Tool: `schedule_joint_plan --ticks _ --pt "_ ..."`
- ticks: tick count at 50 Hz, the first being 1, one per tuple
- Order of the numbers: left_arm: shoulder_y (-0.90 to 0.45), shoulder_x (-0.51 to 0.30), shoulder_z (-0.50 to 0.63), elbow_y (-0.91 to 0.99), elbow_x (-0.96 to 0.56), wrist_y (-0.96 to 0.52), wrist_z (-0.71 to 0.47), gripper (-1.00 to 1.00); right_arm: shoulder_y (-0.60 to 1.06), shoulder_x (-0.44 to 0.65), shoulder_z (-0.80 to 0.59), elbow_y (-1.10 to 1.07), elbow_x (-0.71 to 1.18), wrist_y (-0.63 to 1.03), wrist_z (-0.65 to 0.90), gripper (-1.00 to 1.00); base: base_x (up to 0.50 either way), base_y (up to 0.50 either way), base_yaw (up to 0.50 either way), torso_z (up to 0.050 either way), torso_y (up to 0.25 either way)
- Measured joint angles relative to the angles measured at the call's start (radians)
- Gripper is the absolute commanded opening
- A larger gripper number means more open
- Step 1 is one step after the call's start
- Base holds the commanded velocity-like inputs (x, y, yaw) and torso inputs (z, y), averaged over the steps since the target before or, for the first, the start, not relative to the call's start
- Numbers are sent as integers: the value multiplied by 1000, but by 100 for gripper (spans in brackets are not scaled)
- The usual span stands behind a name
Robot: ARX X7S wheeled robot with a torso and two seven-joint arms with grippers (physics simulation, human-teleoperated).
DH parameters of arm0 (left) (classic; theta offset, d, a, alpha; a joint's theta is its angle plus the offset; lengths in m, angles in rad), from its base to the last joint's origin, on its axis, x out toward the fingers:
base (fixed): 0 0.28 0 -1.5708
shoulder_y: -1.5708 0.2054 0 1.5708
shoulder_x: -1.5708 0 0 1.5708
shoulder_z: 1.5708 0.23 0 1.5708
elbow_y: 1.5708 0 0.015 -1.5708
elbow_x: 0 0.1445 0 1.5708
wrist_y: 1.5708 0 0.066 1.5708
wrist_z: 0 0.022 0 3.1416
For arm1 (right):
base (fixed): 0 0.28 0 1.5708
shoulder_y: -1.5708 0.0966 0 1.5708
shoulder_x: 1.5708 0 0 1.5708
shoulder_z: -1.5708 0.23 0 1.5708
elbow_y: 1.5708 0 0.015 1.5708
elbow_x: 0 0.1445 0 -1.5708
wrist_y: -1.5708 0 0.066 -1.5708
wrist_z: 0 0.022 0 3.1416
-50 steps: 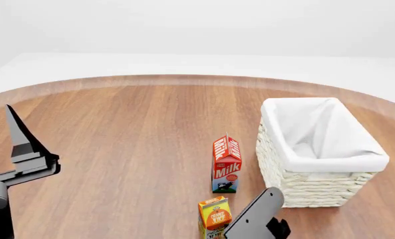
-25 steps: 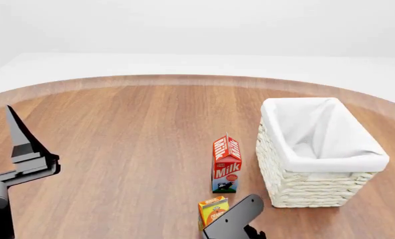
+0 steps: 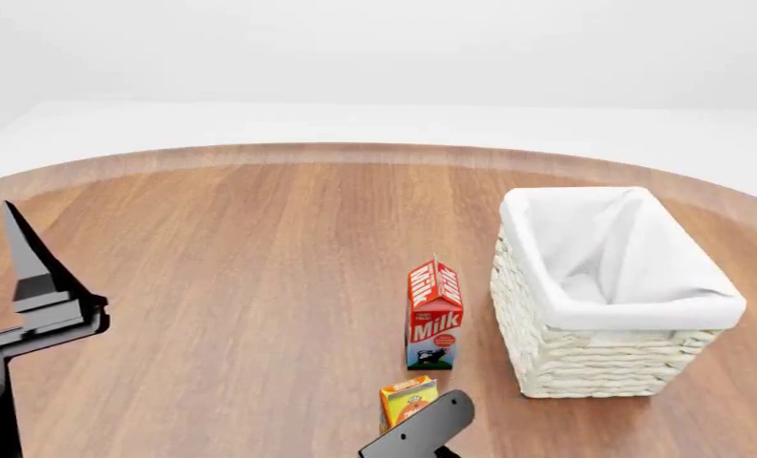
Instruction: Pick up the cream cheese box and the butter, and put them in the basket.
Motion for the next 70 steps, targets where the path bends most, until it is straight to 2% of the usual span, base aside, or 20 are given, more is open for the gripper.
schedule_joint_plan --ticks 35,70 --pt "6 -5 -11 -12 -18 13 -4 100 -90 -115 -92 75 -169 -17 -8 100 0 0 0 0 0" --pt "9 -11 -17 -17 -32 17 -9 100 -149 -178 -106 77 -183 -72 24 100 0 0 0 0 0"
